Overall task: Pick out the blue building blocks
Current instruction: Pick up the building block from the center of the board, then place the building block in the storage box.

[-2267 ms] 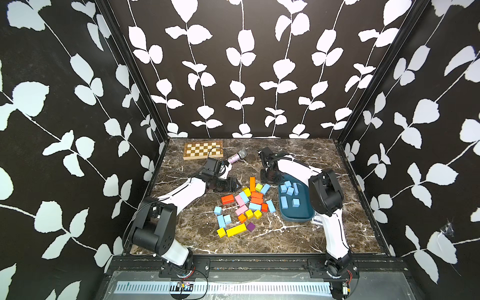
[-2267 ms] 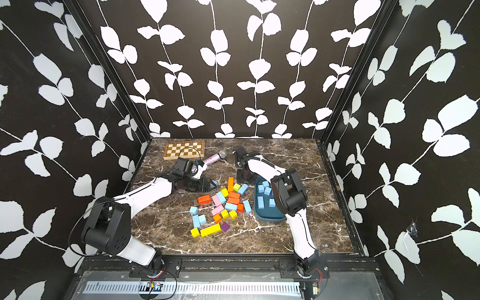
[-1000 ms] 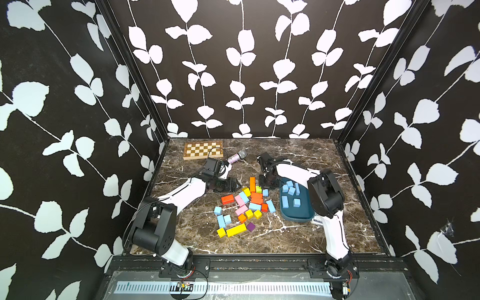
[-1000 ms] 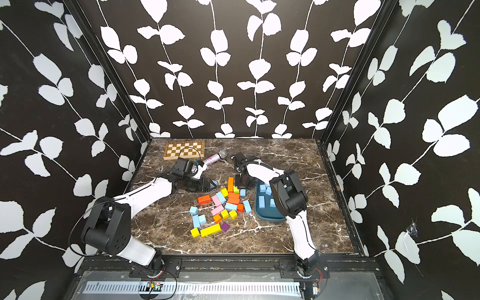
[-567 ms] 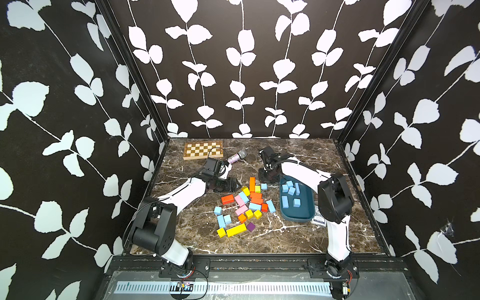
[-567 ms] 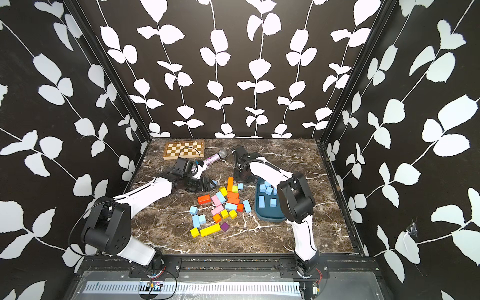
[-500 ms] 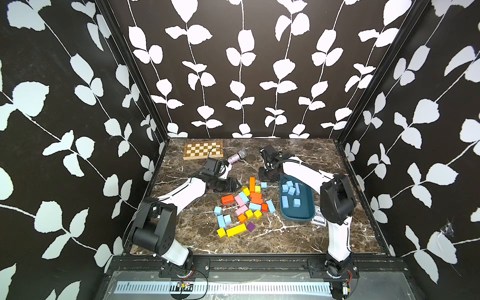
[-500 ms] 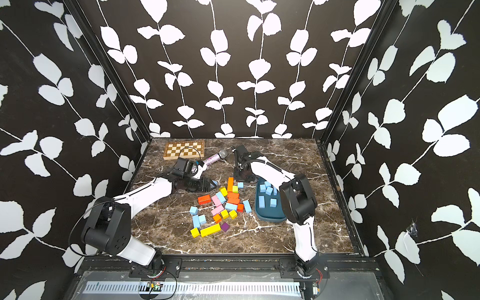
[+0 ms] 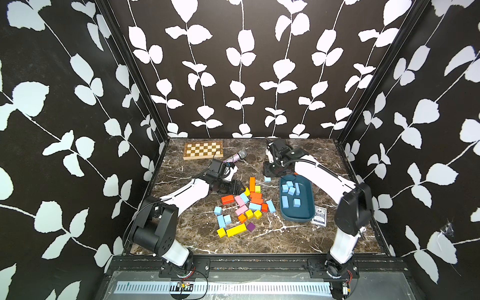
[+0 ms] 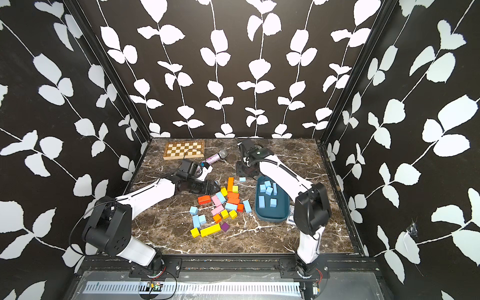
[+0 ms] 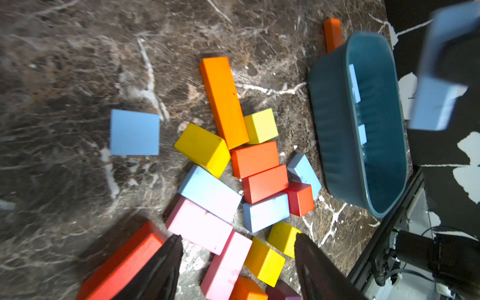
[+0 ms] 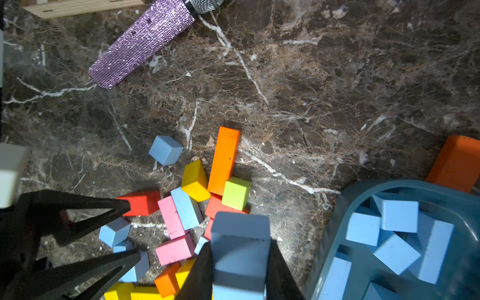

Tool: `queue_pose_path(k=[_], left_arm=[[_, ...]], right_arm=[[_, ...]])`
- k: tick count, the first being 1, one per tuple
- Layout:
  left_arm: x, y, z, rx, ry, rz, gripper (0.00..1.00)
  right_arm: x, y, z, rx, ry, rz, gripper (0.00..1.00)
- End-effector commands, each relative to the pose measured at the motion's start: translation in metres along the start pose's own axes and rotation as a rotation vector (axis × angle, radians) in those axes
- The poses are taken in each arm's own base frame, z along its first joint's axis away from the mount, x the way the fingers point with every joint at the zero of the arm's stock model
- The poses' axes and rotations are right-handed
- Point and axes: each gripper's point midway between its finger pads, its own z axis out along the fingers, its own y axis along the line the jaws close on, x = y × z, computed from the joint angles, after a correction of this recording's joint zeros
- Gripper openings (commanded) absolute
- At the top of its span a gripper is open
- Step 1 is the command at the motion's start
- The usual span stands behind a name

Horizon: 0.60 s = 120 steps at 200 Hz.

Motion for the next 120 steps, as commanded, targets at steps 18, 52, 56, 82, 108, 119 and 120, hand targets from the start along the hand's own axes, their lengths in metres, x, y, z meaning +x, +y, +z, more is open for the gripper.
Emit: queue_pose_path(k=[18,52,56,82,108,119,120], left_arm=[[0.004,-0.011,0.005,0.024,0.024,0.047,0.70],[0.004,-0.016,0.008,0.029,0.031,0.057,0.70],[0.004,-0.016,0.008,0.029,0.031,0.058,0.70],[0.004,-0.016,0.009,0.029,0.035,0.059,0.70],[0.006,-0.019,0.011,0.034,0.042,0.064,0.70],[0.006,-0.020,0.012,0.036,0.045,0.067,0.70],[0.006,-0.020,0.012,0.037,0.046,0.068,0.70]], right_arm=[[0.032,-0.052,-0.034,0.049,0.044,-0.004,0.08],[0.065,-0.097,-0.047,0.122,0.089,0.040,0.07],[0.067,-0.101,-0.048,0.131,0.093,0.044,0.07],[0.093,-0.125,-0.045,0.189,0.153,0.053,0.07],[0.103,-0.135,-0.041,0.225,0.196,0.037,0.08],[0.105,-0.137,-0.038,0.228,0.208,0.032,0.08],[0.105,-0.137,-0.038,0.229,0.209,0.032,0.08]])
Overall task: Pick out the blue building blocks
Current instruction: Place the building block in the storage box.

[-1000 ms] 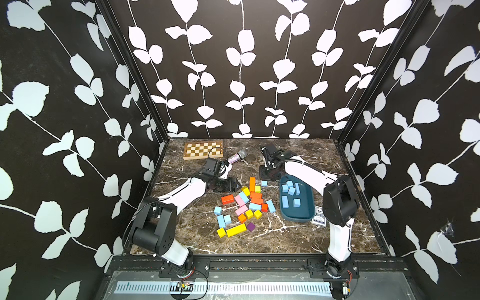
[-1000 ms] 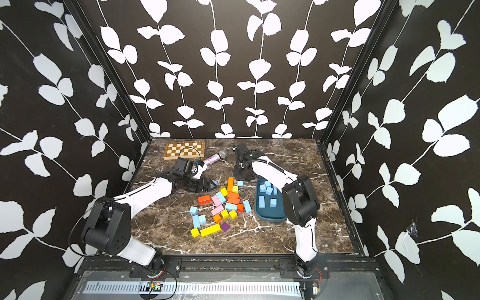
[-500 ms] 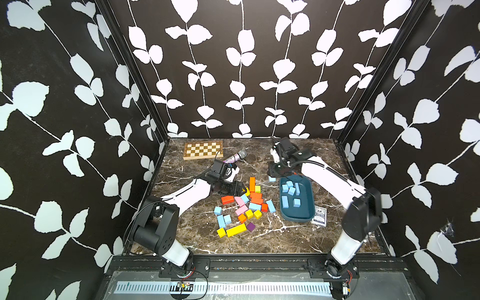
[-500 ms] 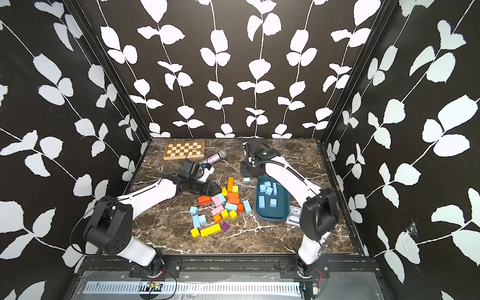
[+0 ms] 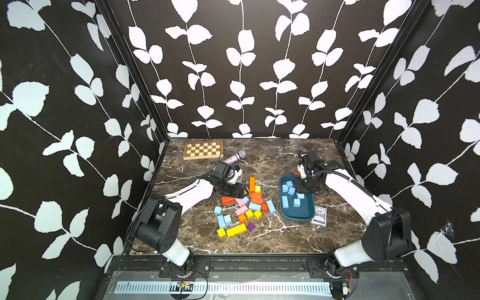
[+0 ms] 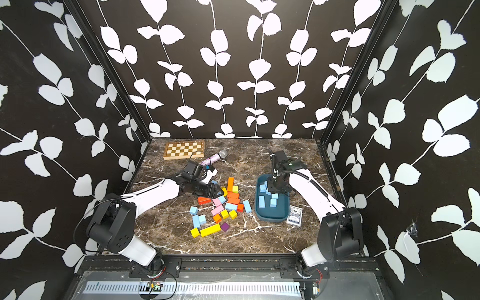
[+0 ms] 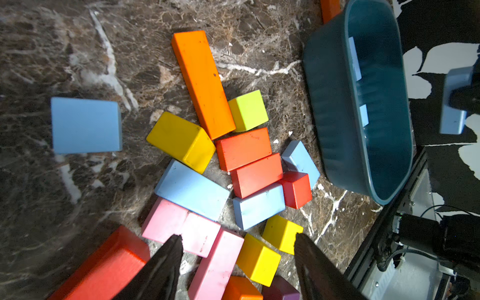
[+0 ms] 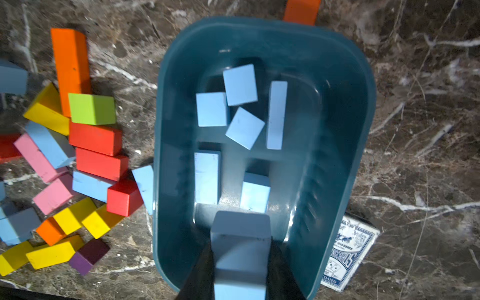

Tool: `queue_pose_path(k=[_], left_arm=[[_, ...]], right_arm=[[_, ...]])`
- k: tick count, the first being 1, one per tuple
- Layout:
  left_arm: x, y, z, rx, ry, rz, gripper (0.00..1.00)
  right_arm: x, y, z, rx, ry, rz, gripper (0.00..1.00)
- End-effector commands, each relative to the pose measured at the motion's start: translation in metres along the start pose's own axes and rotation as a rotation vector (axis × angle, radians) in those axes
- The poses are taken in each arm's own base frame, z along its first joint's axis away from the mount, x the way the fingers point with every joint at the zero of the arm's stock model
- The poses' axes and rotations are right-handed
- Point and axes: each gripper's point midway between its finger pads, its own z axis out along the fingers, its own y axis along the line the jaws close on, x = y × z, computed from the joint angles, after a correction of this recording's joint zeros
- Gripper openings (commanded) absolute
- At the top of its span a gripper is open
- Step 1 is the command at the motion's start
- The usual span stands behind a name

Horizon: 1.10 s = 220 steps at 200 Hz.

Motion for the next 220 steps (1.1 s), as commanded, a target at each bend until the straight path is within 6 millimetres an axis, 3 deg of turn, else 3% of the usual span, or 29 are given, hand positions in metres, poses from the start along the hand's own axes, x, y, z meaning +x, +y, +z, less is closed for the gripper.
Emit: queue_pose_path(k=[1,114,217,220], left_arm=[[-0.005,-0.010,-0.001,0.019,-0.001,0.033,0.70],[-0.004,-0.013,0.002,0.023,0.008,0.042,0.70],[-0.003,-0.011,0.003,0.017,0.013,0.042,0.70],[-0.003,-0.011,0.003,0.018,0.014,0.041,0.70]], right_arm=[[0.007,-0.008,0.002,0.039,0.029,-0.038,0.08],[0.009,-0.004,0.023,0.021,0.087,-0.051,0.09],[0.019,-0.014,0.033,0.067,0.148,-0.039,0.11],[0.021,-0.016,0.040,0.076,0.171,-0.034,0.12]])
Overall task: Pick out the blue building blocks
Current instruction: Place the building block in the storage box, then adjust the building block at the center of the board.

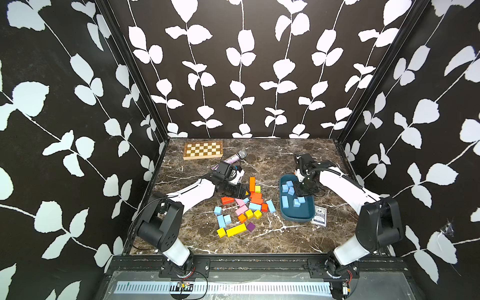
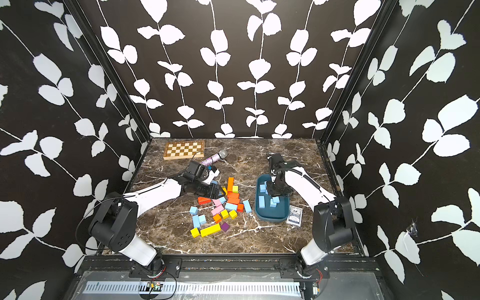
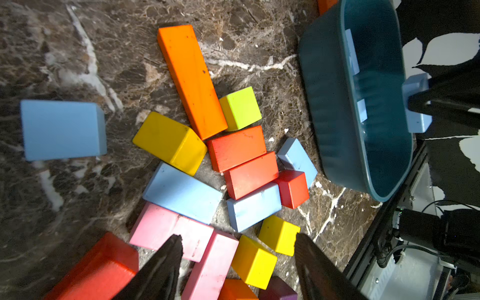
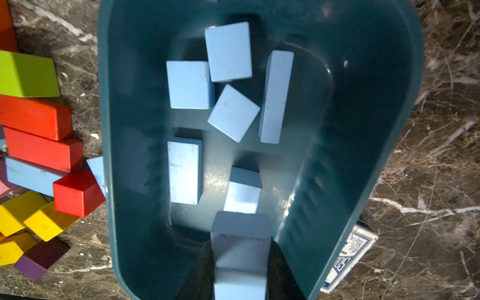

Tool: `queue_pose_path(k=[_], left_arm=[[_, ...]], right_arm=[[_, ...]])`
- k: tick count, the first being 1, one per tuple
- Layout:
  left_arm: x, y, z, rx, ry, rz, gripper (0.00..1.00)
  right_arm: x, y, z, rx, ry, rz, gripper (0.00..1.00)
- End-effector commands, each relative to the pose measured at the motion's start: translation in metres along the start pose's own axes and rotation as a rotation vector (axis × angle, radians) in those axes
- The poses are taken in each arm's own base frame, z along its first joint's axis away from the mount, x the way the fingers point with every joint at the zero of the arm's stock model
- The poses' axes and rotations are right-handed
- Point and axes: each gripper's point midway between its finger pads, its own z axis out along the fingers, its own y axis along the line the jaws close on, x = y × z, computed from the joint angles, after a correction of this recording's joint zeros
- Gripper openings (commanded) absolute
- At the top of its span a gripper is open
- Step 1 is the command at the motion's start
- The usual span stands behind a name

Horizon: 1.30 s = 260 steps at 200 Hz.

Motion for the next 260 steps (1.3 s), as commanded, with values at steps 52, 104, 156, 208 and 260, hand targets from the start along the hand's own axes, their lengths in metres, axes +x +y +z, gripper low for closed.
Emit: queue_pose_path(k=[52,104,156,208,260], left_arm=[[-0.004,-0.007,-0.004,0.010,-0.005,0.033,0.71],[-0.004,-0.006,-0.004,0.009,-0.006,0.035,0.71],[-0.005,-0.006,-0.004,0.006,-0.005,0.038,0.71],[-0.009,-0.006,-0.006,-0.009,-0.011,0.056,0.71],[-0.013,0.006,-0.015,-0.072,-0.018,0.088,0.72]], right_arm=[[0.019,-0.033,0.019,0.159,0.120,0.080,0.14],[0.021,-0.044,0.016,0.225,0.128,0.093,0.26],[0.010,-0.041,-0.003,0.205,0.050,0.112,0.44],[-0.007,-0.023,-0.029,0.138,-0.071,0.097,0.47],[-0.037,0.029,-0.048,-0.001,-0.250,0.046,0.46]])
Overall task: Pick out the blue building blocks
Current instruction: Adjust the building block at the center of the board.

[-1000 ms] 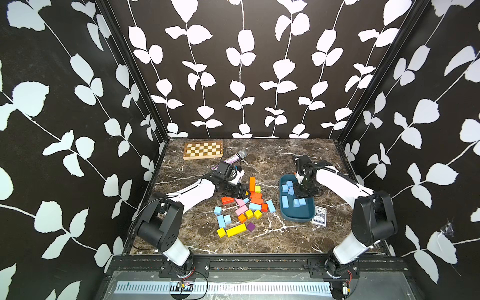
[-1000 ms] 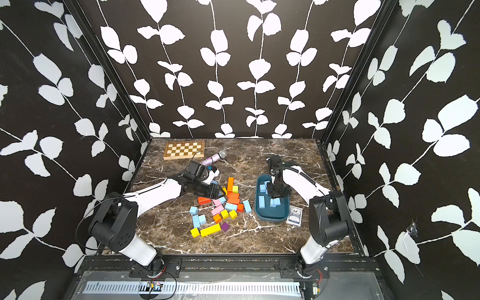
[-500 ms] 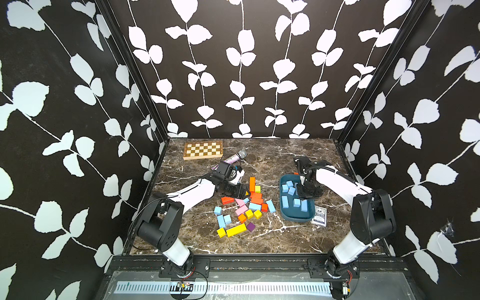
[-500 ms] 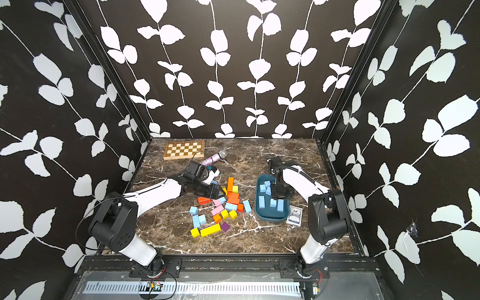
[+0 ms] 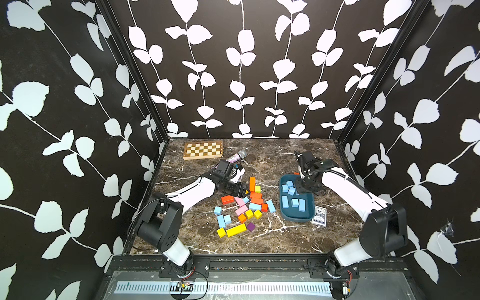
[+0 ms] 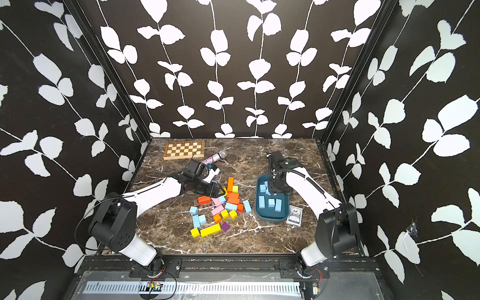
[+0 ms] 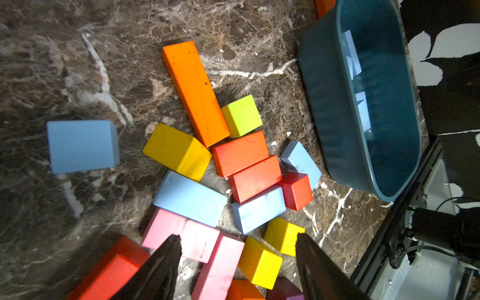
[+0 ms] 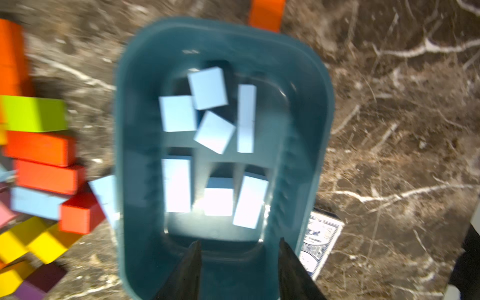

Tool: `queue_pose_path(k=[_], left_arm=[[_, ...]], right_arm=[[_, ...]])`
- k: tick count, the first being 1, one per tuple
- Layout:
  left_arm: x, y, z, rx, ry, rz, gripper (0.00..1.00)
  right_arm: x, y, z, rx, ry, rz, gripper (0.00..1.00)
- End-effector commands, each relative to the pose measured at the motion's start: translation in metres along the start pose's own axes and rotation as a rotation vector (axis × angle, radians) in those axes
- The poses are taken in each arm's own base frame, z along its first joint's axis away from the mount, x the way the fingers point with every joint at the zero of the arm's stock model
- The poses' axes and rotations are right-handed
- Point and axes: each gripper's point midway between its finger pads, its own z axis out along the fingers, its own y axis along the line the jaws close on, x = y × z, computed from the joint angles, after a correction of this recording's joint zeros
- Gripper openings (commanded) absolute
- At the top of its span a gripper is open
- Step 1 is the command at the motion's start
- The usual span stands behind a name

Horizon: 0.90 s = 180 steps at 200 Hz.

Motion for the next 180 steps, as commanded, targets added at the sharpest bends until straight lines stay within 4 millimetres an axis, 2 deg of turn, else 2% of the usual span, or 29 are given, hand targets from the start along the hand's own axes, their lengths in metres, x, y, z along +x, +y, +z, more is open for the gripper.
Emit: queue_pose_path(k=[1,24,31,54,83,100,102,108,180], left_arm=[[-0.005,0.005,-0.010,-0.037,-0.008,0.028,0.72],[-0.006,0.016,-0.016,-0.056,-0.022,-0.005,0.73],[-0.006,0.019,-0.018,-0.060,-0.026,-0.014,0.73],[-0.005,0.031,-0.026,-0.079,-0.044,-0.049,0.73],[0.005,0.055,-0.034,-0.149,-0.035,-0.107,0.73],[0.011,0.065,-0.036,-0.176,-0.031,-0.136,0.72],[0.011,0.066,-0.037,-0.179,-0.032,-0.140,0.73],[0.013,0.068,-0.037,-0.184,-0.031,-0.148,0.72],[0.032,0.083,-0.035,-0.246,0.014,-0.182,0.72]], right_arm=[[-0.021,0.028,-0.014,-0.081,-0.101,-0.004,0.46],[-0.028,0.053,-0.015,-0.122,-0.134,-0.045,0.46],[-0.037,0.062,-0.023,-0.137,-0.163,-0.058,0.46],[-0.045,0.080,-0.026,-0.158,-0.188,-0.087,0.46],[-0.051,0.099,-0.028,-0.189,-0.208,-0.115,0.46],[-0.053,0.106,-0.032,-0.209,-0.220,-0.125,0.46],[-0.052,0.107,-0.025,-0.202,-0.203,-0.127,0.46],[-0.052,0.109,-0.023,-0.204,-0.197,-0.131,0.46],[-0.051,0.130,-0.021,-0.249,-0.209,-0.147,0.46]])
